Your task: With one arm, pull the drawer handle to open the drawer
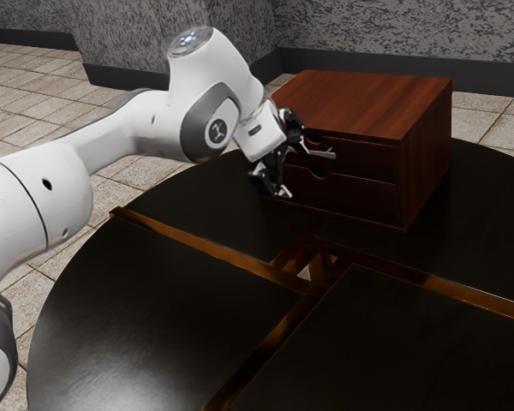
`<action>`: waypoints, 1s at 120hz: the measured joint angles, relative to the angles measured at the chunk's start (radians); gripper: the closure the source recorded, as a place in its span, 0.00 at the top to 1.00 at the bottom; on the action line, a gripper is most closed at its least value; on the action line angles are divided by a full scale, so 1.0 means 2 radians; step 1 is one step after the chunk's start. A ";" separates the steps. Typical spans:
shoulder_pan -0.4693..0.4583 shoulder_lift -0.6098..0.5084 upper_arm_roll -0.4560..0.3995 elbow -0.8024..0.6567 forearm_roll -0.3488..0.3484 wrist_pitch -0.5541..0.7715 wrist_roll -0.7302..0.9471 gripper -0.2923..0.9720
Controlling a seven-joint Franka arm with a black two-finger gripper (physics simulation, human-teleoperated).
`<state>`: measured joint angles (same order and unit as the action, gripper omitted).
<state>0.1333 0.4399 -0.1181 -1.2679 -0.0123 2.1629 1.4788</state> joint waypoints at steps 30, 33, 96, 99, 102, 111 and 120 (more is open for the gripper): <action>-0.005 0.020 0.011 0.030 -0.001 -0.006 0.001 0.77; -0.005 0.023 0.011 0.033 -0.001 -0.006 0.001 0.77; -0.011 0.059 0.015 0.082 -0.001 -0.015 0.002 0.77; -0.011 0.060 0.017 0.083 -0.001 -0.016 0.002 0.77; -0.011 0.061 0.018 0.084 -0.001 -0.016 0.002 0.77; -0.012 0.064 0.019 0.086 -0.001 -0.017 0.002 0.77; -0.011 0.066 0.020 0.087 -0.001 -0.018 0.002 0.77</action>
<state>0.1103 0.5717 -0.0785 -1.0934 -0.0151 2.1265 1.4820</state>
